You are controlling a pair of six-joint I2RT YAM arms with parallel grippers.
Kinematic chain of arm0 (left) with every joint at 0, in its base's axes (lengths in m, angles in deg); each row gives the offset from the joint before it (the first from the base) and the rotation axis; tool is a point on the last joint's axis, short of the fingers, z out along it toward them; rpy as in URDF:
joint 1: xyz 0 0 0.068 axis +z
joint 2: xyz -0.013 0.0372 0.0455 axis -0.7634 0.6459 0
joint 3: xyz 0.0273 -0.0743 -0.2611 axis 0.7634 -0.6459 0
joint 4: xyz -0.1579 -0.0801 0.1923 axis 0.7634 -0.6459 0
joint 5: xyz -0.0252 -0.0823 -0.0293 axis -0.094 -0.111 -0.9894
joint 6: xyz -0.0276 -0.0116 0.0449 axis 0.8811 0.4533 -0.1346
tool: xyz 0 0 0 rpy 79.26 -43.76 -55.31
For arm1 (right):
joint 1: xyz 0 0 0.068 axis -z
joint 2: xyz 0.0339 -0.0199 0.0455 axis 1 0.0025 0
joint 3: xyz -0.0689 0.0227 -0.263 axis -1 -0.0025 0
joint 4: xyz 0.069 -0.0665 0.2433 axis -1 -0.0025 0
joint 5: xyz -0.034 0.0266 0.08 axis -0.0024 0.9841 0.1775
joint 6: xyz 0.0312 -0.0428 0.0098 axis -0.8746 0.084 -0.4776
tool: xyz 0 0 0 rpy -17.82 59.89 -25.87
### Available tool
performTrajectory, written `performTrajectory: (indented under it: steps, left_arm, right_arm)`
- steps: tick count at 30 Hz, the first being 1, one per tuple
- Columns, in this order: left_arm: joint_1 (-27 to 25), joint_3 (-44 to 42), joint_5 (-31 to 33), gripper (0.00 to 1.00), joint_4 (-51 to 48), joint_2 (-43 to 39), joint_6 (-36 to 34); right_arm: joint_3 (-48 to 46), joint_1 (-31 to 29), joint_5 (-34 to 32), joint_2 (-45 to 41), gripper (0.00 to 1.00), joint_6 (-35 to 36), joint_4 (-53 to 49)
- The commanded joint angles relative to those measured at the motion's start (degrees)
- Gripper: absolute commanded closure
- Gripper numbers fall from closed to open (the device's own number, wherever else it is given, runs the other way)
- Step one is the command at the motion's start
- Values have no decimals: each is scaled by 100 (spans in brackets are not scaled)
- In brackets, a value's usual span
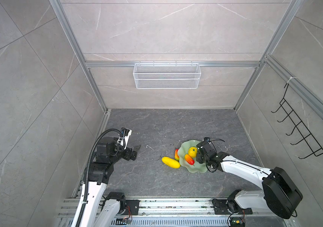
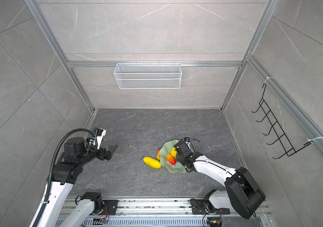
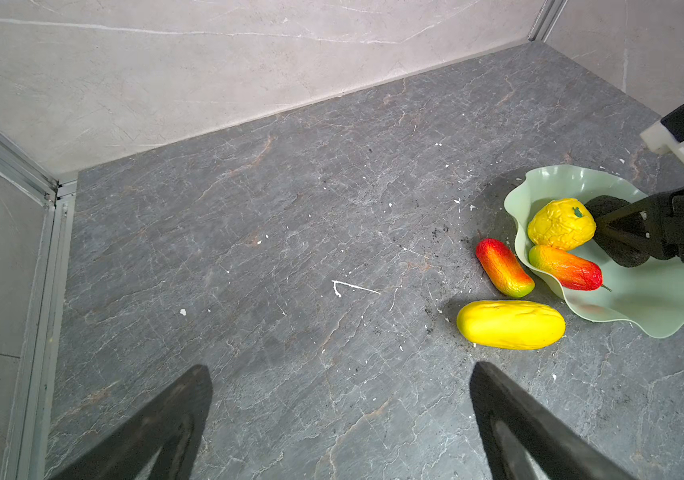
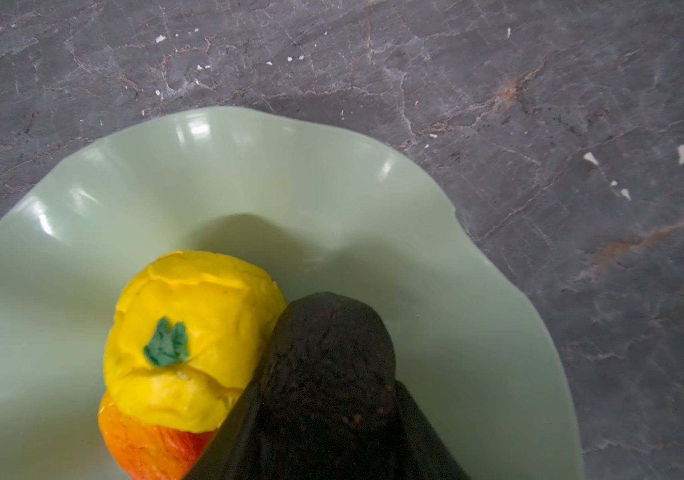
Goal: Place and organize the fake fruits in the fruit bowl
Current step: 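Place the dark avocado in the green bowl beside the yellow pepper, then move the right gripper toward the long yellow fruit beside the bowl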
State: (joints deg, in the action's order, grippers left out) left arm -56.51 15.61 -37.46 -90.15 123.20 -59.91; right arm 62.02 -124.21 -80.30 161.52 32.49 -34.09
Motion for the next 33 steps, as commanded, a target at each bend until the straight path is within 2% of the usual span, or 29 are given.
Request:
performTrajectory:
  steps: [1, 7, 15, 16, 17, 18, 25, 28, 33]
  left_arm:
    - [24, 197, -38, 0, 63, 12, 22]
    - [24, 204, -61, 0, 53, 23, 26]
    - [24, 206, -76, 0, 59, -4, 27]
    - [24, 198, -77, 0, 52, -5, 26]
    - [24, 205, -77, 0, 51, 0, 26]
    - [24, 212, -77, 0, 51, -2, 26]
    - [24, 207, -69, 0, 46, -18, 26]
    - [24, 205, -51, 0, 53, -44, 17]
    - [24, 203, -59, 0, 53, -73, 22]
  right_arm:
    - [155, 25, -241, -199, 58, 177, -190]
    - [575, 24, -339, -457, 40, 495, -621]
    - [1049, -1, -233, -747, 31, 926, -1030]
    - [1079, -21, -70, -791, 25, 1063, -934]
    - [1114, -65, 180, -797, 3, 1260, -800]
    - [1229, -154, 406, -730, 0, 1450, -731]
    - [2371, -1589, 989, 601, 0, 2618, -668]
    - [2526, -1816, 1876, 1038, 0, 2872, -452]
    - [2839, -2082, 2418, 1744, 0, 3208, -583]
